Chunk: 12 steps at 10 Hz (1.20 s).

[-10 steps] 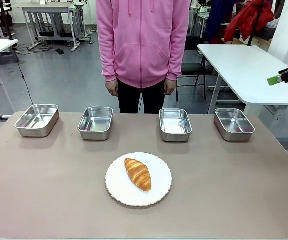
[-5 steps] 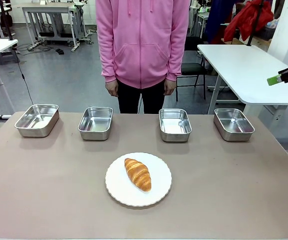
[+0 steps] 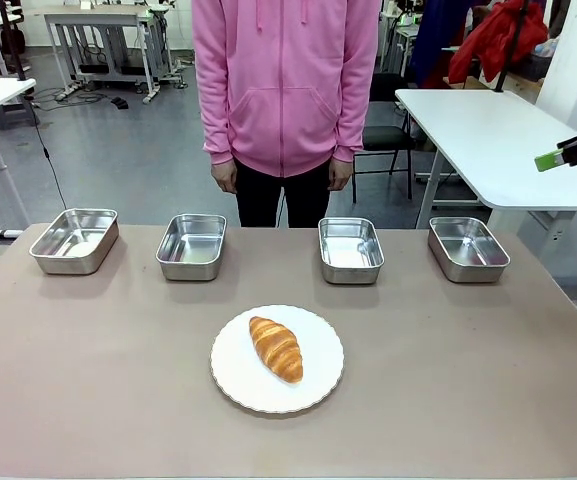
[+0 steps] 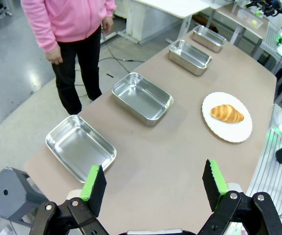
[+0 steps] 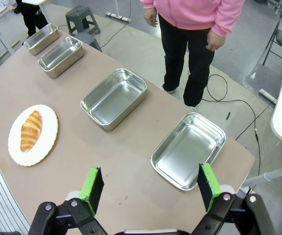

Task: Place the bread in the container.
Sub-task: Place the Butter Roll into the Airtight Container indicated by the human.

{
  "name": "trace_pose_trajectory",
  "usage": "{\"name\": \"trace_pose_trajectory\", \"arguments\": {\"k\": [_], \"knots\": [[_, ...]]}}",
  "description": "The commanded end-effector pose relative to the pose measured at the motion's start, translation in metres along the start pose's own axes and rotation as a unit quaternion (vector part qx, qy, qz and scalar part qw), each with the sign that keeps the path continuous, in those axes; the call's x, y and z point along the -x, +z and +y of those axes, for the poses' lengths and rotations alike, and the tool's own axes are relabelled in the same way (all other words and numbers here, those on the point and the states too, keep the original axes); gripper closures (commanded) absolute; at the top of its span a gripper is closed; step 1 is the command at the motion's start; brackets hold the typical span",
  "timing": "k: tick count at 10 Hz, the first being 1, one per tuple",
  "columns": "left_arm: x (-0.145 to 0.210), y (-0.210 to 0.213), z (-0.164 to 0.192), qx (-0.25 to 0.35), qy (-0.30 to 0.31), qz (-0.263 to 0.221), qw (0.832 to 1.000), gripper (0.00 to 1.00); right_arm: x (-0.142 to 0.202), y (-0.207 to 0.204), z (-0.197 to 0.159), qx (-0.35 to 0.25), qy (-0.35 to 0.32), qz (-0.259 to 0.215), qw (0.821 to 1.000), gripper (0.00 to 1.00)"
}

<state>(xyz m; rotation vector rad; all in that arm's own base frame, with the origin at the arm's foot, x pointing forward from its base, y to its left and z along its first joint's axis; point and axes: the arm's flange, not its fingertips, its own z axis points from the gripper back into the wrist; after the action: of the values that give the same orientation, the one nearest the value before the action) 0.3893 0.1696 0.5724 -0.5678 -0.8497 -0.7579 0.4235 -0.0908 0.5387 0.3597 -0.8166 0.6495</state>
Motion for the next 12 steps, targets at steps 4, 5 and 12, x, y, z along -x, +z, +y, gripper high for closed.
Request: {"name": "trace_pose_trajectory", "arguments": {"k": [4,5,12], "knots": [[-0.001,0.0022,0.0011,-0.001,-0.004,-0.001,1.0,0.0,-0.0011,-0.0008,-0.0005,-0.005,0.004,-0.008,1.0,0.0],[-0.001,0.0022,0.0011,-0.001,-0.004,-0.001,1.0,0.0,-0.0011,-0.0008,-0.0005,-0.005,0.004,-0.008,1.0,0.0],[-0.001,0.0022,0.0011,-0.001,-0.004,-0.001,1.0,0.0,-0.0011,-0.0008,-0.0005,-0.005,0.004,-0.008,1.0,0.0]]}}
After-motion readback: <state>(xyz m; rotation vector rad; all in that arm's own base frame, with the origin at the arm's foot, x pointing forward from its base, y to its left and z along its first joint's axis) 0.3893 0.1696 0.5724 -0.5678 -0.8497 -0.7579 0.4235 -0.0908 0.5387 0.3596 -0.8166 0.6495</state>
